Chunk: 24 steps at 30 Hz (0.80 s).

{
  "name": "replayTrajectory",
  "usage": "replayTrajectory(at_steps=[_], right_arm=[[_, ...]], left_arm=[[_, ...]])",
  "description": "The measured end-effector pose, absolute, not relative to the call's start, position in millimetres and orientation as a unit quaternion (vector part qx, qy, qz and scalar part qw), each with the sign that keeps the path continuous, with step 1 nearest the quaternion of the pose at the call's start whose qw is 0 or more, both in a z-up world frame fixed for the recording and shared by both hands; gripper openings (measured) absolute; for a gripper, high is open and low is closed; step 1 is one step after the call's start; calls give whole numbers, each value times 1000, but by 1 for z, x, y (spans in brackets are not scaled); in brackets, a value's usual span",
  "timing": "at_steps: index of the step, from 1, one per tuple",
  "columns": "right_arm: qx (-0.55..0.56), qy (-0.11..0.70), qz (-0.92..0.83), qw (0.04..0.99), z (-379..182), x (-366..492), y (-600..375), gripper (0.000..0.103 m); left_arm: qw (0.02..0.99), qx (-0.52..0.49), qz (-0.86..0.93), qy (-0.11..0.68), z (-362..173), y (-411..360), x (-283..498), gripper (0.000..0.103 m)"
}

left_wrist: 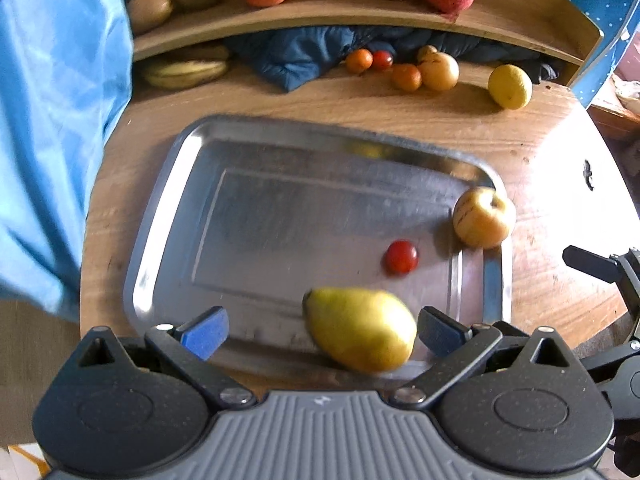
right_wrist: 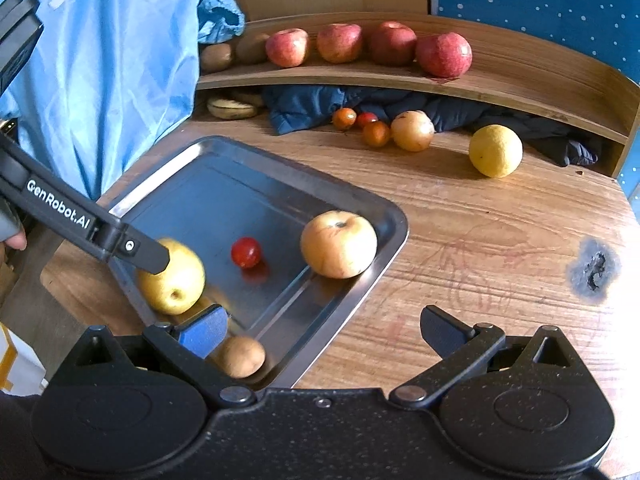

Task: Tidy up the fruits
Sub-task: 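Lift both open tools away from the tray, then move the left tool to a small orange while the right tool approaches the yellow lemon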

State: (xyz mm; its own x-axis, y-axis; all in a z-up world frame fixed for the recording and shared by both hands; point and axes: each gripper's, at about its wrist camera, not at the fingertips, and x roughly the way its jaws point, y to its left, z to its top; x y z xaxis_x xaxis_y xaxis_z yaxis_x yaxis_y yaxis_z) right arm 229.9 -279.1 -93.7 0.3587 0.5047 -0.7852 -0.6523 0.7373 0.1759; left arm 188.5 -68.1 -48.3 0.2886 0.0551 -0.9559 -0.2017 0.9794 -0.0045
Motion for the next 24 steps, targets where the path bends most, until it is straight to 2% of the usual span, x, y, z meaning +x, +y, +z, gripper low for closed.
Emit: replayTrajectory(at_steps=[24], right_arm=[[-46,423,282,860,-95,275,-272,102]], left_arm=[[825,-30,35,563,-50,-73,276,103]])
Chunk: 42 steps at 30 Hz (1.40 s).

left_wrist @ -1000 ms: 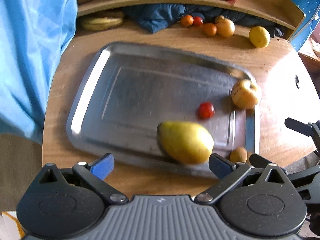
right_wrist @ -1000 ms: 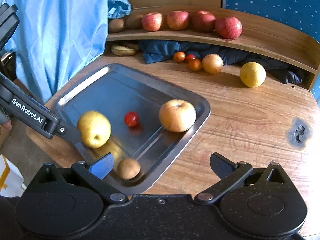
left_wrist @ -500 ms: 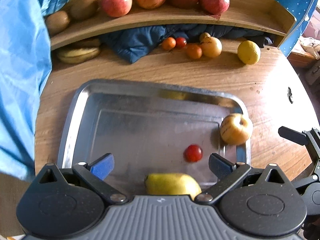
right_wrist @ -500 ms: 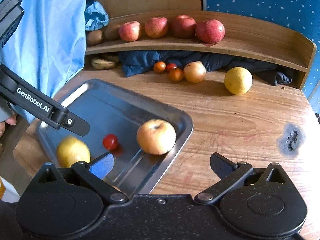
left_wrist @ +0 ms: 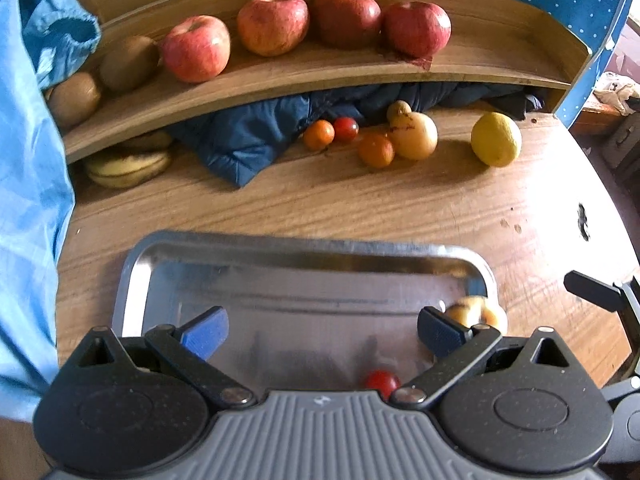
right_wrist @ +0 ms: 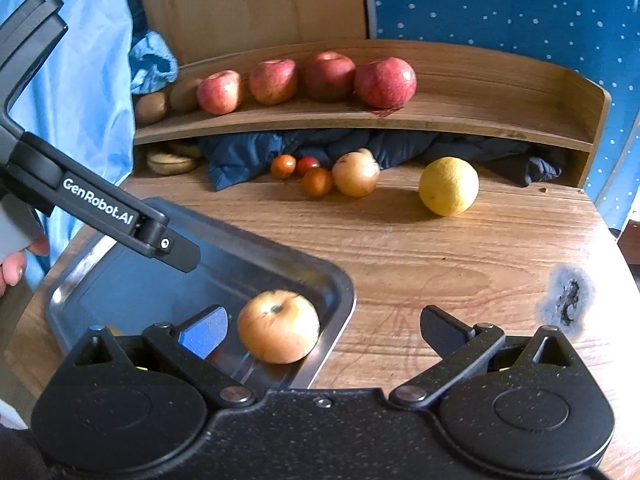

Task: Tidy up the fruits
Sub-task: 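Move the left tool to a small orange while the right tool approaches the yellow lemon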

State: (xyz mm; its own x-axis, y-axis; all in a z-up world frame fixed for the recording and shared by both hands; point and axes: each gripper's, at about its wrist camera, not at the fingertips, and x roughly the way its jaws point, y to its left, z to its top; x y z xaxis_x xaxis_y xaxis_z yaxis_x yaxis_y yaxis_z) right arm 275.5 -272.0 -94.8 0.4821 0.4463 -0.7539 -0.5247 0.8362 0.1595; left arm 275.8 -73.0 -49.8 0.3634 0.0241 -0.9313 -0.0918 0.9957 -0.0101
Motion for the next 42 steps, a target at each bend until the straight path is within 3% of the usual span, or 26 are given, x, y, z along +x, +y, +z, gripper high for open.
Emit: replayTrajectory(at_steps=[42], right_arm=[[-97,433,207,872,-137,399,-271,102]], left_arm=[[829,-15,-20,558,-97,-82,404,103]])
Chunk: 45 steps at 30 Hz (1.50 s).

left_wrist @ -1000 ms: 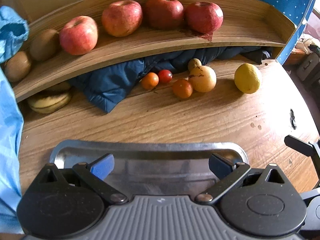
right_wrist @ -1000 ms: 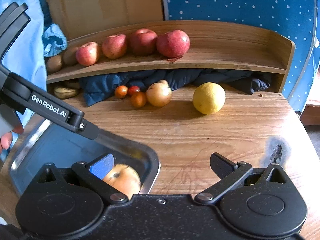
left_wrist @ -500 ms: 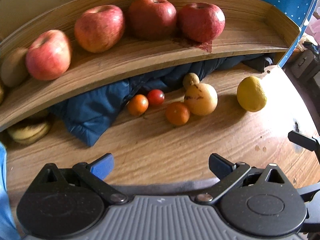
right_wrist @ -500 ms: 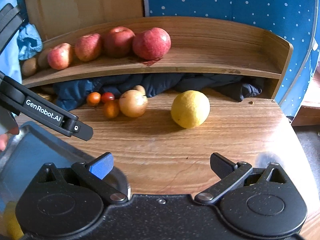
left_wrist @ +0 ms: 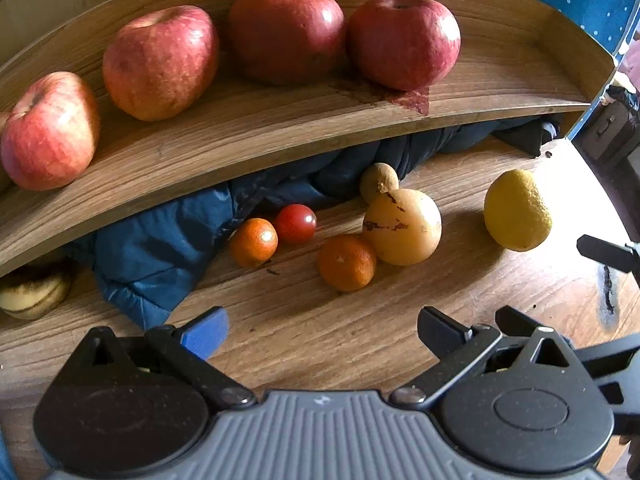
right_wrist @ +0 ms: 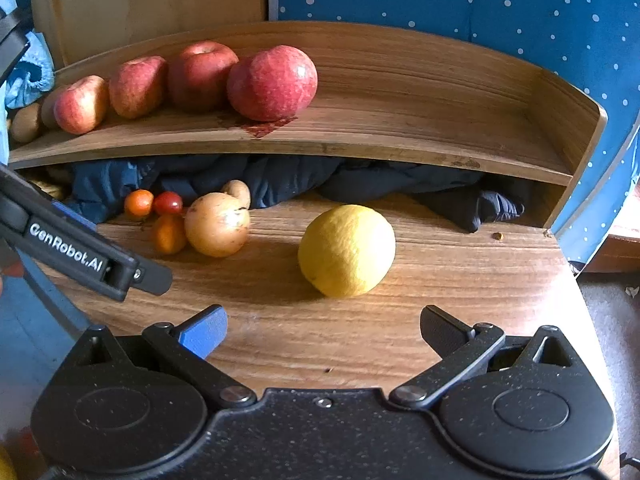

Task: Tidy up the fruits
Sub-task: 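Move the left tool to a small orange while the right tool approaches the yellow lemon, then close the left tool on the small orange while the right tool grips the yellow lemon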

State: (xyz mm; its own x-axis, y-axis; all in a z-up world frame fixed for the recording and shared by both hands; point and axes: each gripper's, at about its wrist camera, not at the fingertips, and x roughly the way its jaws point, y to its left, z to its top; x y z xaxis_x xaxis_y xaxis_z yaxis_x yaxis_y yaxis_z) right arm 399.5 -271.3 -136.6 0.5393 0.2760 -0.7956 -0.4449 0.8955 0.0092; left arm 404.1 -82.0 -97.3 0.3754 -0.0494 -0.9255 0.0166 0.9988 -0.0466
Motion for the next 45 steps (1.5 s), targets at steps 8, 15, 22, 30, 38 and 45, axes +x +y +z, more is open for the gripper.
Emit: replayTrajectory(at_steps=[8,15,22,30,38,45], right_arm=[[-113,427,207,873,-143,413,-272,102],[-116,424,204,875,-146,425,-271,100],[-114,428,205,873,-149,435,-268,96],[-107,433,216,869,-153,443,-263,89],[-96,438,224,866,-157,450,-257,81],[-88,434,218,870,-156,452,-255,76]], left_arm=[[834,-24,-8,552,-101,-80,407,102],[843,-33,-7,537,-101,-80,408,101],[847,-35,-16,531,-97,-81,407,92],[848,-40,-21,528,-100,-84,412,81],[847,-47,-27,528,-104,-85,416,71],[846,-52,-35,529,-108,-87,417,63]])
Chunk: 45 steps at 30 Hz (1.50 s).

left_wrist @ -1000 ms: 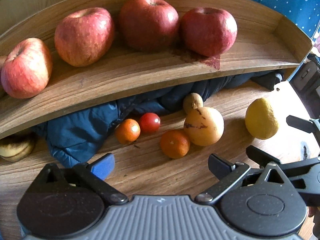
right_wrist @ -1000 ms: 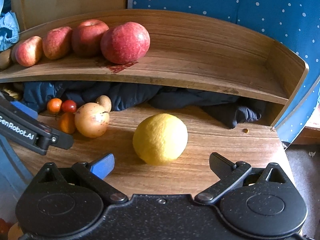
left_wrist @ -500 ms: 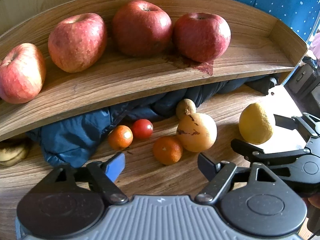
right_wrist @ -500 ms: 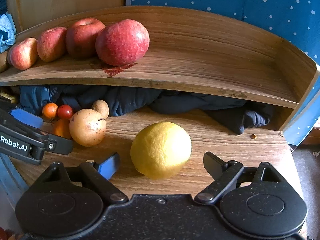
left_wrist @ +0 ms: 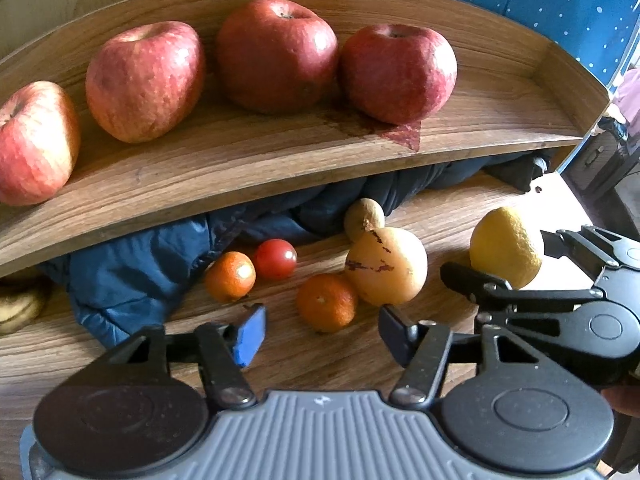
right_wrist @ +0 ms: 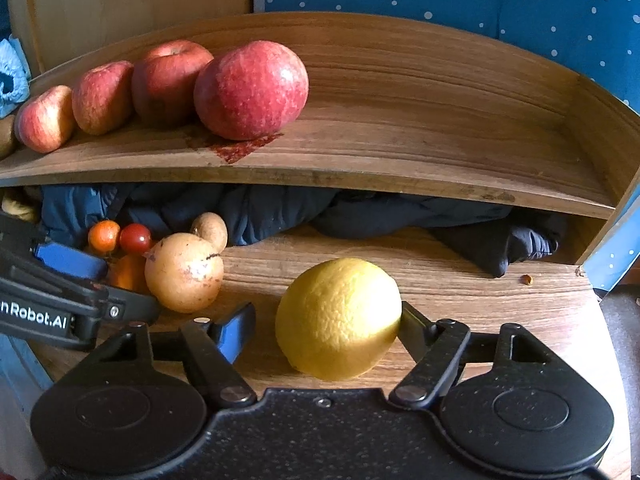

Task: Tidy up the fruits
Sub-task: 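Close the left tool on the small orange while the right tool grips the yellow lemon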

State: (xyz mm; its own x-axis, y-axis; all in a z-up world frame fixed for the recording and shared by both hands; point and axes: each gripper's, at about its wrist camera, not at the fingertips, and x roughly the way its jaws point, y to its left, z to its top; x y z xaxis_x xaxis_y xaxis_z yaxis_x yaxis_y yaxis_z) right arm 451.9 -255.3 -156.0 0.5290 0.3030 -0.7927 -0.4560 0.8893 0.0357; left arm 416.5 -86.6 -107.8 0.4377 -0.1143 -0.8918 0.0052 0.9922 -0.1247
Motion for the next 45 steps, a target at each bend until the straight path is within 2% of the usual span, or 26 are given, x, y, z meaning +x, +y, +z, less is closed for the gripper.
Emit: replayTrajectory(at_steps=[12,15,40,45], right_arm=[[-83,439,205,871,-160,455,-258,67],[-83,437,200,873,-160,456,-259,62],[-79,440,226,865,-160,446,-251,61],[-80,441,230,864,-160,444,-248,61]], left_arm=[[847,-58,-36,527,-108,-84,417,55],[847,-60,-36,526,-105,-81,416,52],[852,-38,-57,519,-102,-88,419,52],[852,-38,-65,518,-102,-89,418,43]])
